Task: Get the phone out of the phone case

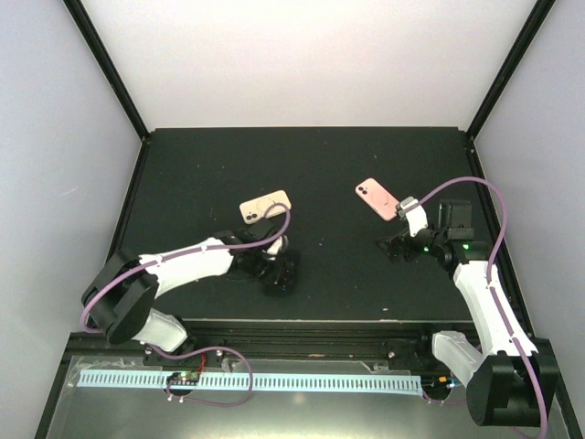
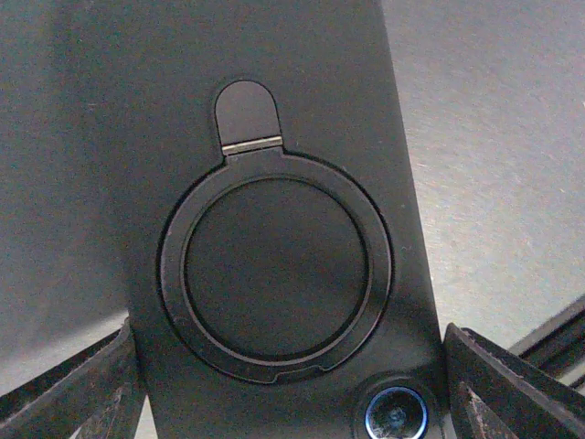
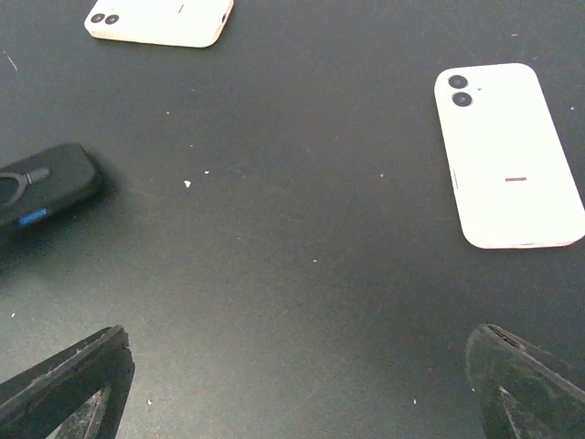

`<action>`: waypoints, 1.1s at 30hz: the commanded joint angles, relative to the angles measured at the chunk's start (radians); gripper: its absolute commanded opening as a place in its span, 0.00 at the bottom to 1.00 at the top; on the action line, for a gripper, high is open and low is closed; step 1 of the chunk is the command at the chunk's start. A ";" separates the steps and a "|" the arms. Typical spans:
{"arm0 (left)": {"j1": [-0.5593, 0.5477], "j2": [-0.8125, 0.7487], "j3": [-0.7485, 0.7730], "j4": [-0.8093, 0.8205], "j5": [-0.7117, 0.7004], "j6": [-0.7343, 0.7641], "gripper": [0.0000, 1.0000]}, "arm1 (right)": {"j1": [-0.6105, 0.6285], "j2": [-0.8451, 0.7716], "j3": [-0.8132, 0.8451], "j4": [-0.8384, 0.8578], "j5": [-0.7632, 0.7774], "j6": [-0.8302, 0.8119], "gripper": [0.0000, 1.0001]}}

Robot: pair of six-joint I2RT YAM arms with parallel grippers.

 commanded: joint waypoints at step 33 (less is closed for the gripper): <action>-0.281 0.010 0.111 -0.151 -0.321 -0.152 0.99 | 0.105 -0.248 -0.035 0.000 0.023 -0.034 0.96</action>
